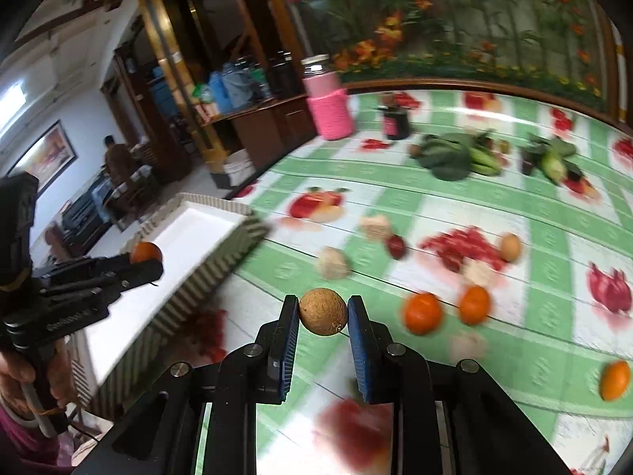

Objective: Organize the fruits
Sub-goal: 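Carry both fruits over the white tray and open both tools to drop them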

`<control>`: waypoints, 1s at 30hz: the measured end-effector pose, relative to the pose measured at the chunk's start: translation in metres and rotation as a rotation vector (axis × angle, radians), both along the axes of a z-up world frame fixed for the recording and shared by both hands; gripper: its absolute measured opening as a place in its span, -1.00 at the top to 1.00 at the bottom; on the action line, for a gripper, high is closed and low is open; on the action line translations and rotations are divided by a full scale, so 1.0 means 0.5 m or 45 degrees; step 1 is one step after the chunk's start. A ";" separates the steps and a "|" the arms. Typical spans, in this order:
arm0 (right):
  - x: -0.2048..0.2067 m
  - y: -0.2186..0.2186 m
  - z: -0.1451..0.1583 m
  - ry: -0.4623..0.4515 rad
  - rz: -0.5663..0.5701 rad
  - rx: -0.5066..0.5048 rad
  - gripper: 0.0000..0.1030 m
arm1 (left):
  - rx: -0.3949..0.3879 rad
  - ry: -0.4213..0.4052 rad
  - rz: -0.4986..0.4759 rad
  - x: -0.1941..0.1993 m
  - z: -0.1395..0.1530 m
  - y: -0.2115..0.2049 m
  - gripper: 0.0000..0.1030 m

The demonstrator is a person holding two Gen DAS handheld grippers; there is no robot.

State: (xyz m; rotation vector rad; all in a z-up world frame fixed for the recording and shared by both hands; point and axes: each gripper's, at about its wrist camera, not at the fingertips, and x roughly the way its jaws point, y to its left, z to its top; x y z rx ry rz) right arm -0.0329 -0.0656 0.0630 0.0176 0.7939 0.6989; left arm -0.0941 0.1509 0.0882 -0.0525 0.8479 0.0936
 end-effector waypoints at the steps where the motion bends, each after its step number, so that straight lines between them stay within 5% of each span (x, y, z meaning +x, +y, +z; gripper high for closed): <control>1: 0.002 0.021 0.005 -0.003 0.027 0.003 0.53 | -0.003 0.010 0.023 -0.004 -0.005 0.018 0.40; 11: 0.060 0.248 0.029 0.029 0.282 0.008 0.53 | -0.051 0.063 0.142 -0.033 -0.040 0.118 0.40; 17: 0.093 0.390 -0.017 0.093 0.430 -0.079 0.53 | -0.086 0.106 0.165 -0.032 -0.060 0.133 0.40; 30: 0.145 0.342 -0.065 0.136 0.391 -0.205 0.53 | -0.156 0.168 0.098 -0.009 -0.092 0.075 0.40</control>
